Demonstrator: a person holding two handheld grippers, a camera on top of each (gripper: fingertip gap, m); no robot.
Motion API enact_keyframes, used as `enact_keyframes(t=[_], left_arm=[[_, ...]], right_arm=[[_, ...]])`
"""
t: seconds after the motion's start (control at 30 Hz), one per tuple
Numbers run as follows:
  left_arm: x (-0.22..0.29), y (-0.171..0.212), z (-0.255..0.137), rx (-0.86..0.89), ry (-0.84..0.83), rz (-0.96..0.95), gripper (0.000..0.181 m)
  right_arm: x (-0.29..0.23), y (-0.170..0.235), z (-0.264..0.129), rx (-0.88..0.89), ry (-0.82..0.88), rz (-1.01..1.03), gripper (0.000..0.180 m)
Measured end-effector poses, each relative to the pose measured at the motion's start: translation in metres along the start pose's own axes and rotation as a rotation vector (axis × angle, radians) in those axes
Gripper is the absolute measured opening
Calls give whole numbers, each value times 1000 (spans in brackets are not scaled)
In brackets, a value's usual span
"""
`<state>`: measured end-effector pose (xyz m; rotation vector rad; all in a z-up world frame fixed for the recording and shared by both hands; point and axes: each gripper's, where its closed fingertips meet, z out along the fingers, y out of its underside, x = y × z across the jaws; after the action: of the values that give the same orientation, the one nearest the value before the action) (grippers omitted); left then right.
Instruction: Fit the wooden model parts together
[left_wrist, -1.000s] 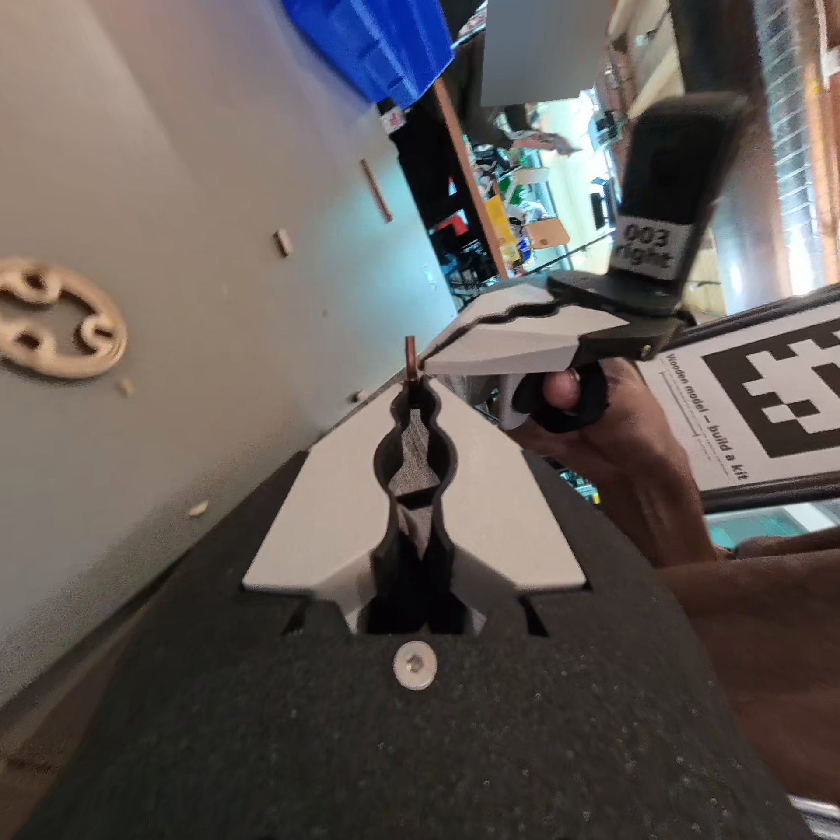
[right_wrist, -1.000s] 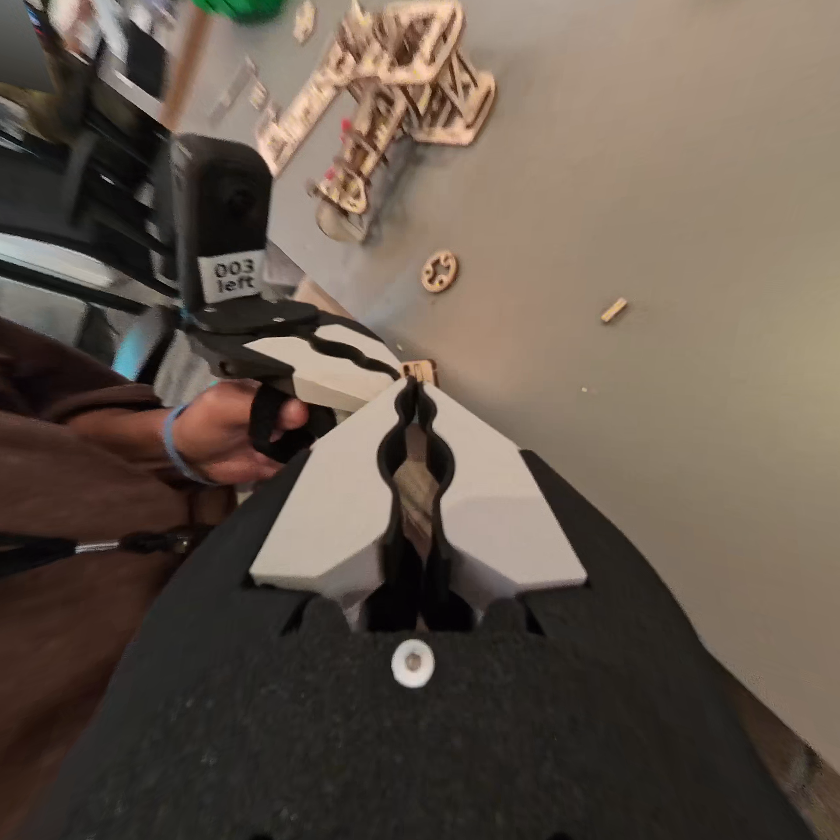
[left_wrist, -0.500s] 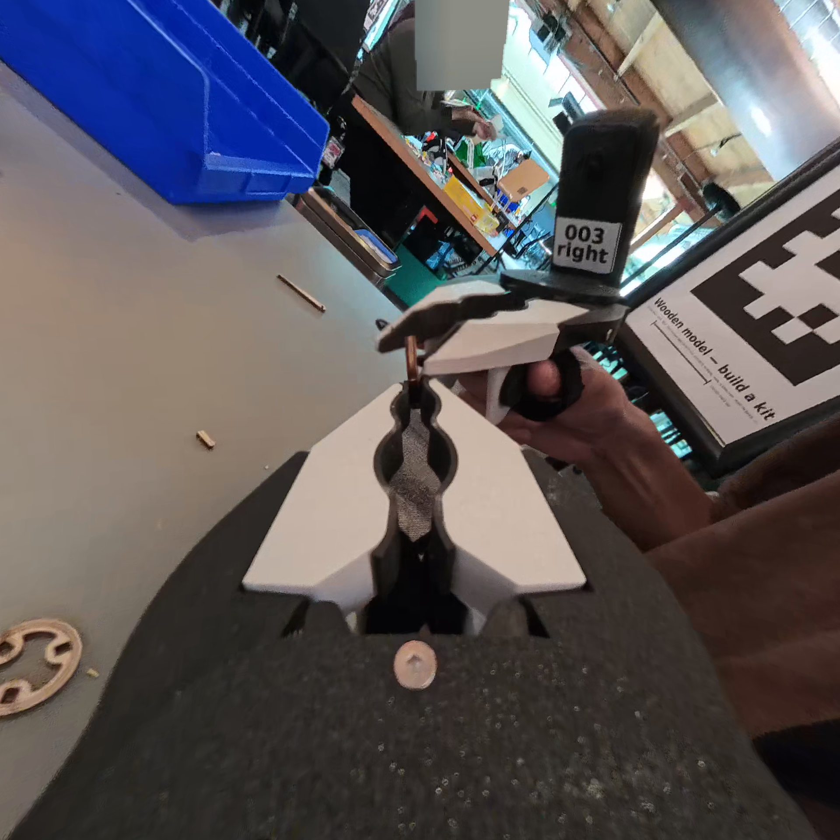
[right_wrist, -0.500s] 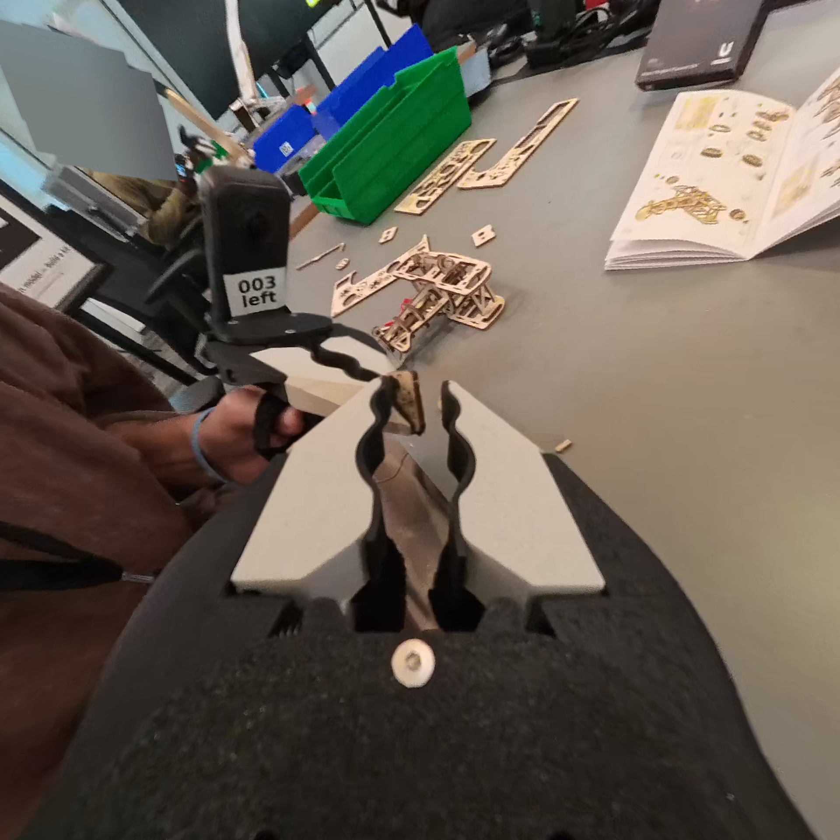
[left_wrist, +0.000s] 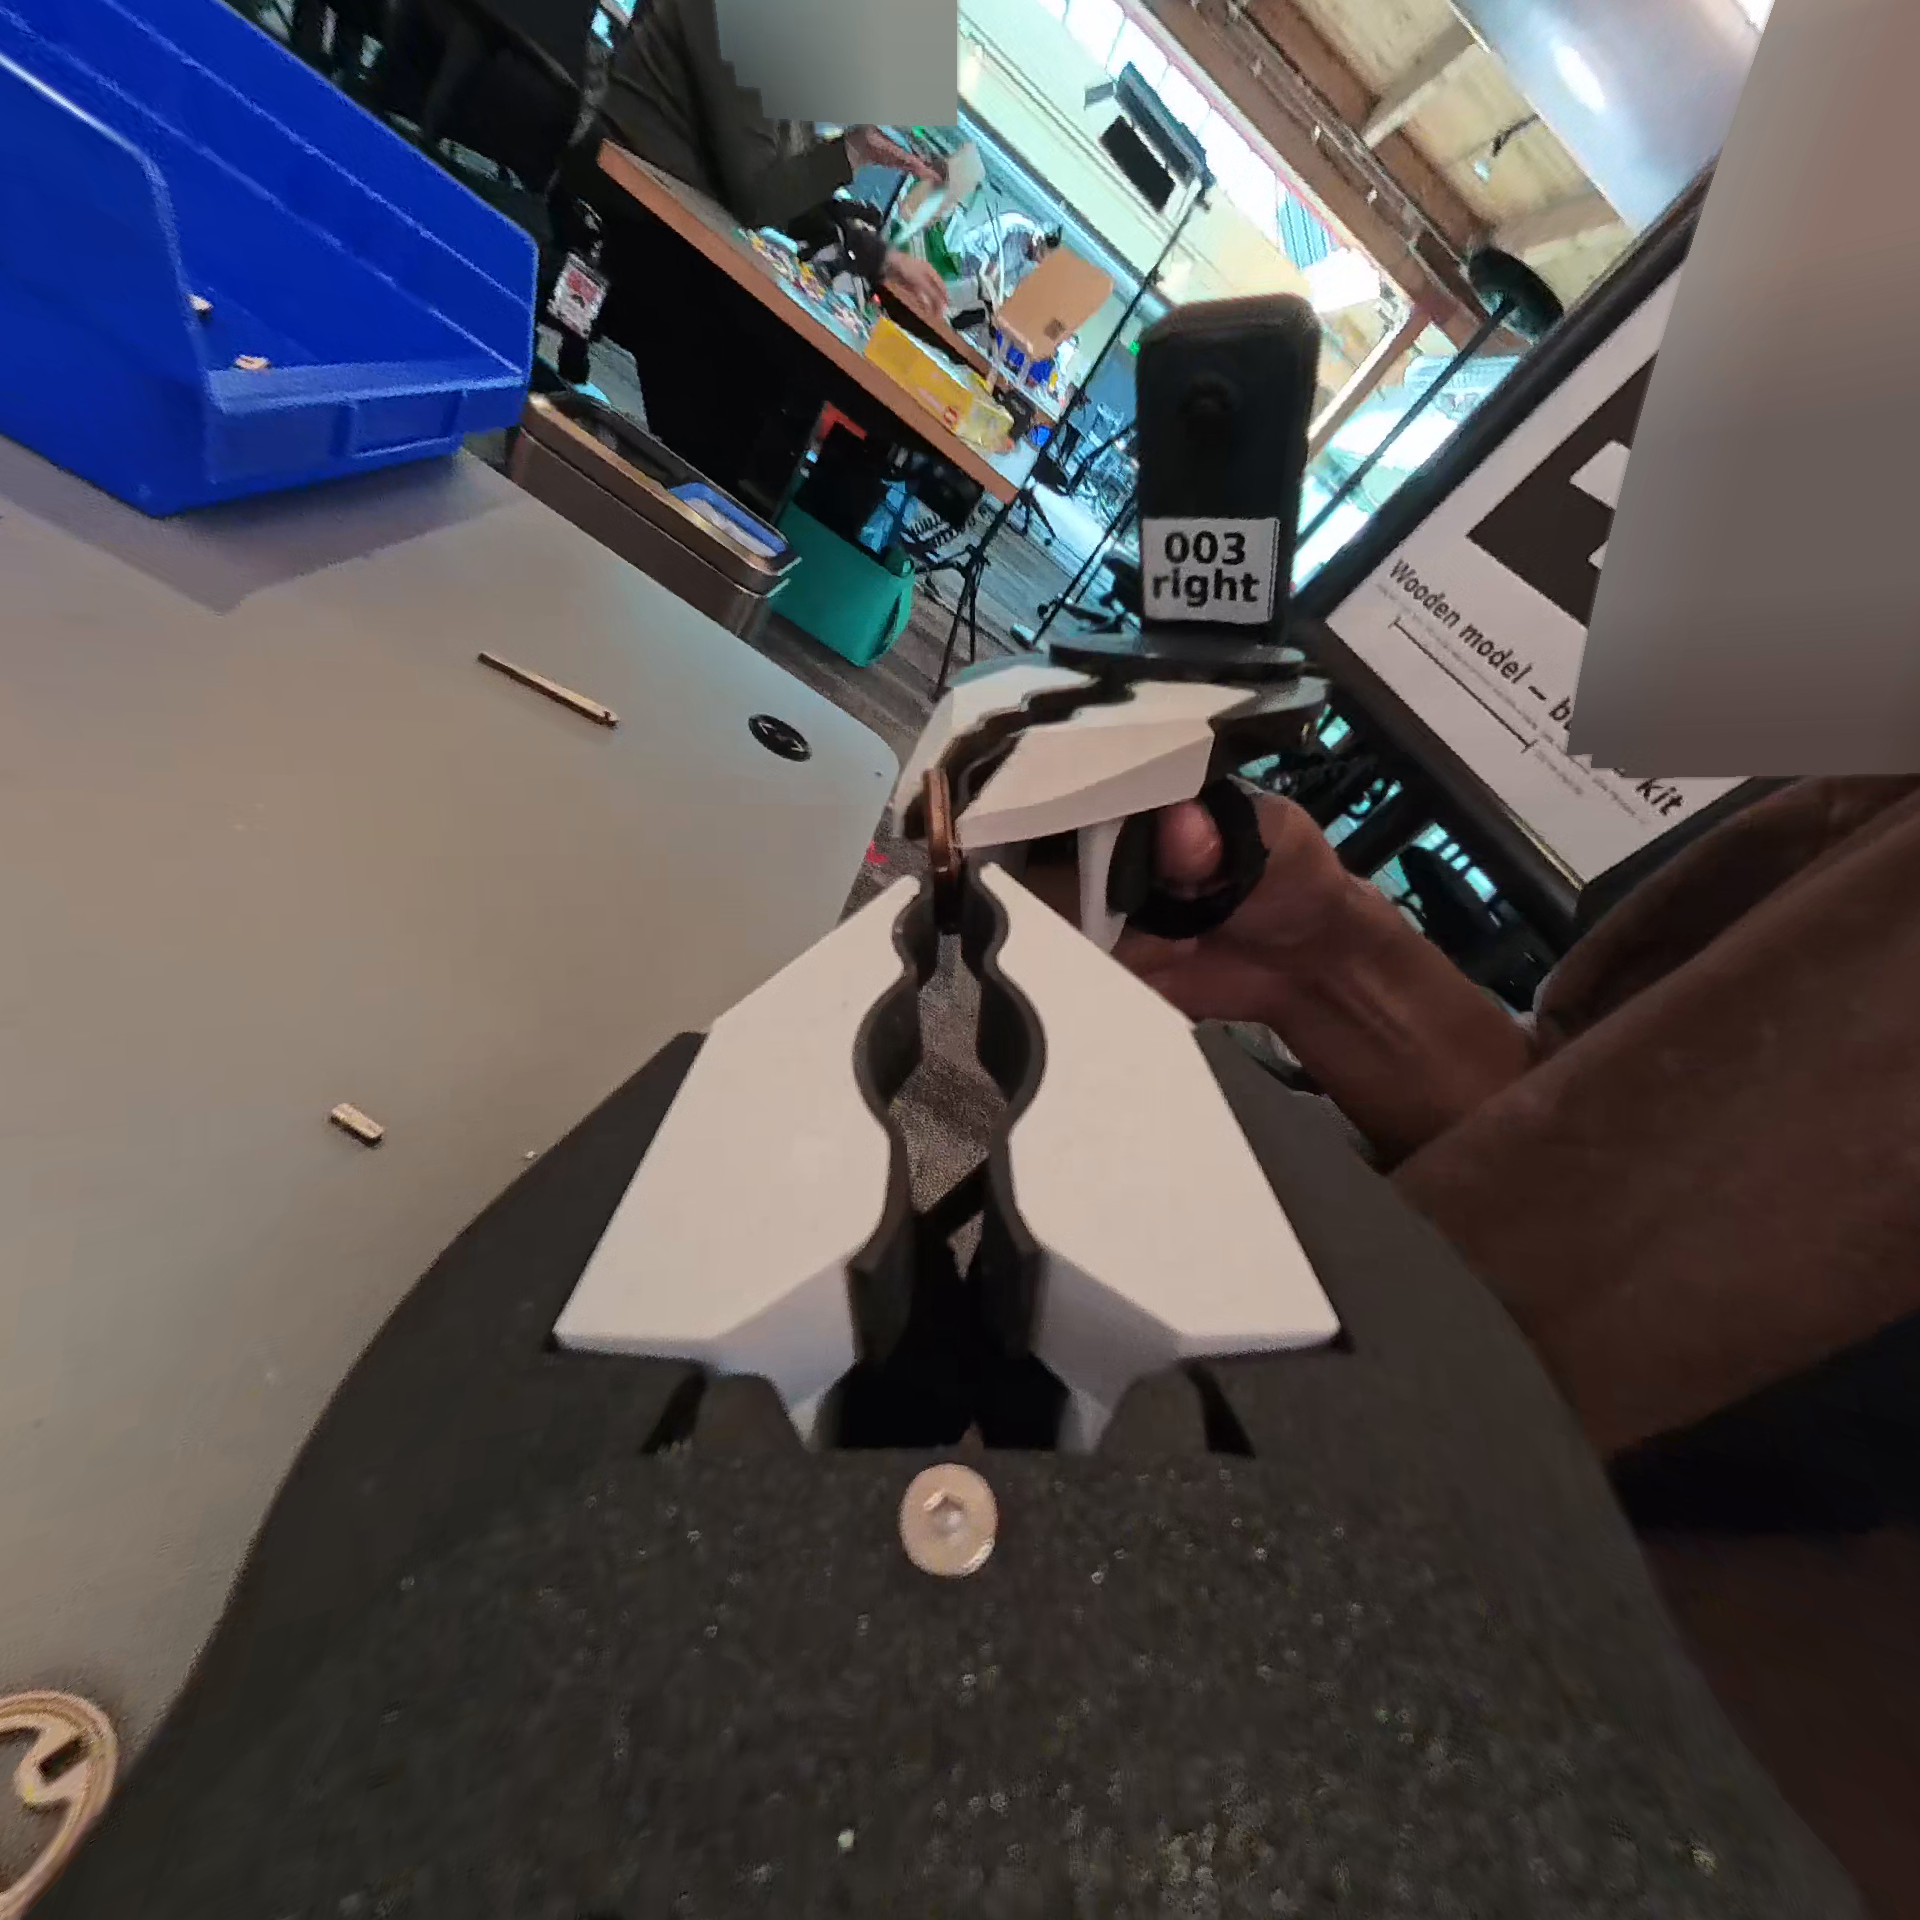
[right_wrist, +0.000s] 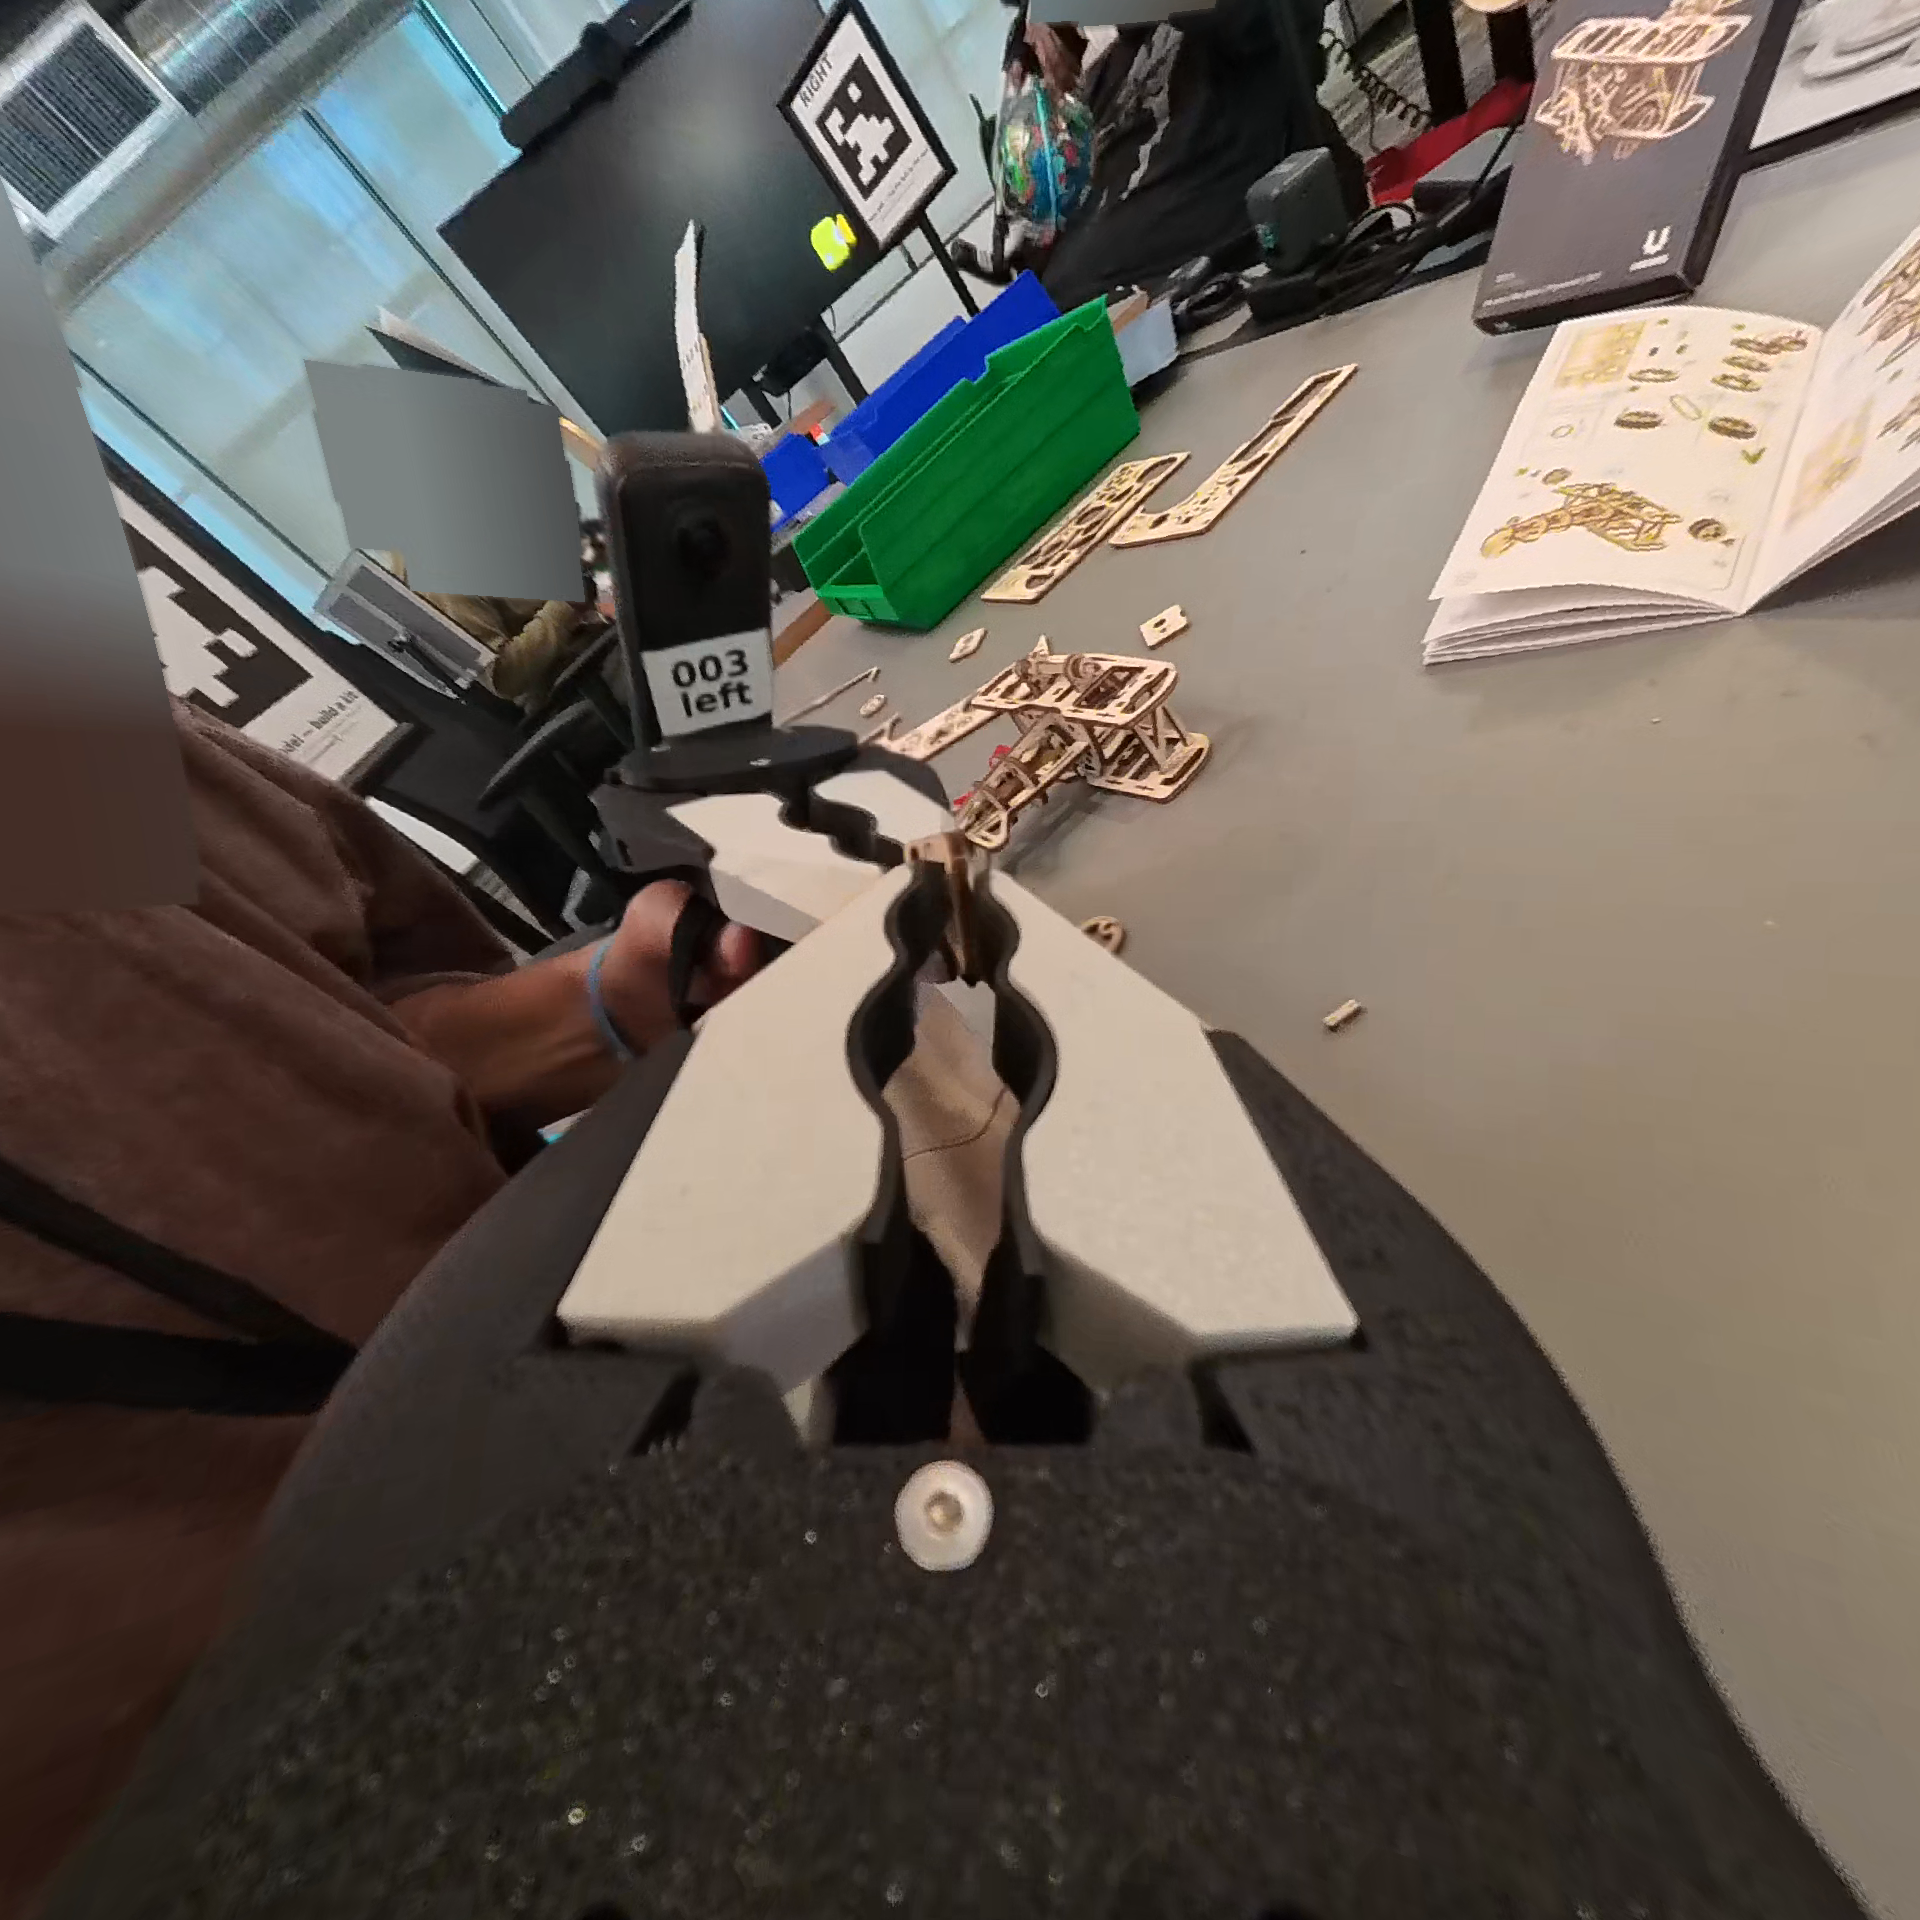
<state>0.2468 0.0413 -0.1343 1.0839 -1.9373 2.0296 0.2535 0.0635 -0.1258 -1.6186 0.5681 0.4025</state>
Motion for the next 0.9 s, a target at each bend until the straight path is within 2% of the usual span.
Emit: enact_keyframes(t=[0.13, 0.3, 0.43, 0.67, 0.7, 0.73, 0.77, 0.8, 0.83, 0.87, 0.9], left_arm=[[7, 0, 2, -17, 45, -18, 1], [-10, 3, 6, -86, -176, 128, 3], [-13, 3, 6, -88, -229, 152, 3], [-26, 5, 8, -68, -363, 219, 4], [-25, 4, 9, -61, -371, 236, 2], [-15, 6, 15, -74, -319, 263, 2], [16, 8, 27, -62, -217, 328, 0], [27, 8, 34, -57, -261, 458, 0], [18, 5, 35, -44, -334, 489, 0], [-8, 16, 30, -107, -398, 378, 1], [-22, 21, 25, -103, -378, 258, 0]], right_arm=[[-3, 0, -5, 18, -83, 94, 3], [8, 0, -5, 0, 69, -31, 4], [11, 2, -3, 2, 115, -57, 4], [23, 3, -4, -34, 324, -216, 6], [28, 3, -6, -38, 367, -237, 3], [44, 7, -11, -62, 463, -246, 0], [57, 17, -13, -110, 489, -236, 0], [49, 18, -10, -63, 341, -109, 0], [50, 15, -13, -33, 299, -51, 0], [62, 14, -21, -55, 382, -112, 0], [66, 14, -23, -72, 404, -128, 0]])
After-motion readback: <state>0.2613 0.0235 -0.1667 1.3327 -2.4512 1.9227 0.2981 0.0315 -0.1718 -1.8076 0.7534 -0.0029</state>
